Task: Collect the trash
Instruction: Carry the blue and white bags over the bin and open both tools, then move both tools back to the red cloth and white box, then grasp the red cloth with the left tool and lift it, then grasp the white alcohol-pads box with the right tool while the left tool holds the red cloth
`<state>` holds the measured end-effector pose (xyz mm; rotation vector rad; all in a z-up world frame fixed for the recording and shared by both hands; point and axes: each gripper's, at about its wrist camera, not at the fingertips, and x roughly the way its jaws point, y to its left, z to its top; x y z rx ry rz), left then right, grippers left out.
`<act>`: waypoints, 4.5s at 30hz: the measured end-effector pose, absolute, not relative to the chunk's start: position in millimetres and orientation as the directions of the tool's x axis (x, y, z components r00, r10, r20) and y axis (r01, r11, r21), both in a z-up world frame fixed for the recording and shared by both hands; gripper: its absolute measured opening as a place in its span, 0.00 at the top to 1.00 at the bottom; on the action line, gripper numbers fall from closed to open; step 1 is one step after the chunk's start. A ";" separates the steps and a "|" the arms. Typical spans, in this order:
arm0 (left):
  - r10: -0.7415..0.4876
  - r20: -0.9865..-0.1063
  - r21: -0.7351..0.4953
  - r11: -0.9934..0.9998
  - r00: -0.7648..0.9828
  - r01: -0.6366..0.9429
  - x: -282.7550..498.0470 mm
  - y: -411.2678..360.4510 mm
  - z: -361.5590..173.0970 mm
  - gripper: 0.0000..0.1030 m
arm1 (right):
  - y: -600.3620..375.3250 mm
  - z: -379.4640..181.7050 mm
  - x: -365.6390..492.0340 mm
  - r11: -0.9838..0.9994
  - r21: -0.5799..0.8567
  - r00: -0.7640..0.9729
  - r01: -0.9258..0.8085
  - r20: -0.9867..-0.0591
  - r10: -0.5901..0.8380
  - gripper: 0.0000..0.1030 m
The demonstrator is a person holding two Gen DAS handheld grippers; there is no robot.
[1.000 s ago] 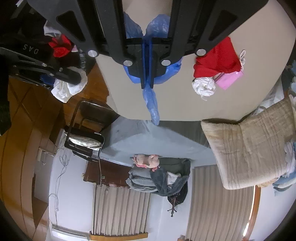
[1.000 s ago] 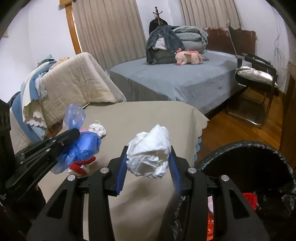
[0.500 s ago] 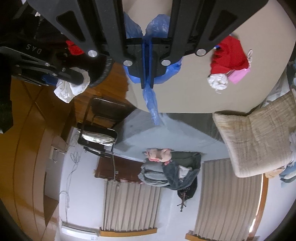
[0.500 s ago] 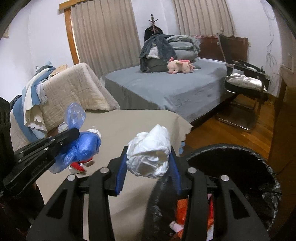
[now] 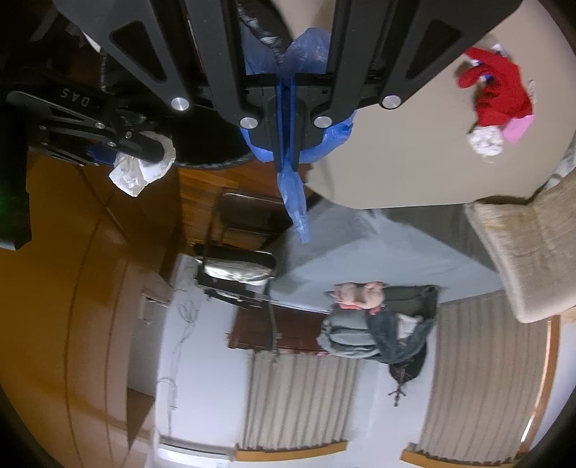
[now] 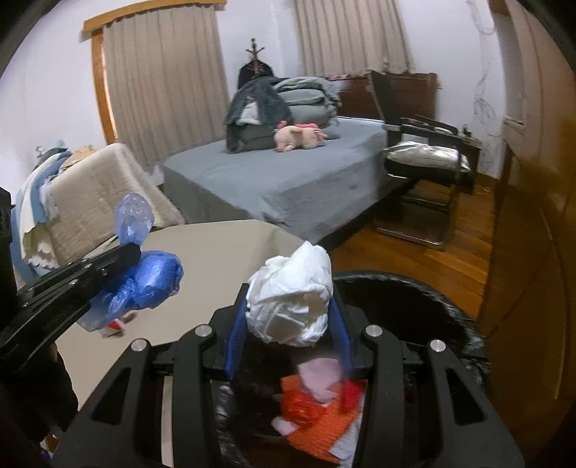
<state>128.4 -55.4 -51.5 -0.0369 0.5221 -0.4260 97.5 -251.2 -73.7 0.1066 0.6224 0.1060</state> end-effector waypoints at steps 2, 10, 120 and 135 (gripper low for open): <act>-0.424 -0.476 -0.140 0.902 0.771 0.409 129.3 -66.6 -52.3 0.97 | -264.3 -75.1 92.8 0.991 0.127 0.810 -0.041 -0.576 0.108 0.61; -0.498 -0.499 -0.142 0.854 0.709 0.500 136.4 -120.0 -66.5 0.97 | -310.4 -87.5 80.1 0.992 0.118 0.803 0.054 -0.595 0.027 0.61; -0.004 -0.574 -0.130 0.988 0.819 -0.086 150.0 178.3 -127.1 0.90 | -54.9 -143.6 195.1 0.945 0.124 0.703 -0.302 -0.640 0.309 0.06; 0.103 -0.595 -0.101 0.974 0.797 -0.201 110.7 223.4 -133.3 0.90 | 2.0 -148.4 182.7 0.912 0.133 0.668 -0.388 -0.641 0.378 0.06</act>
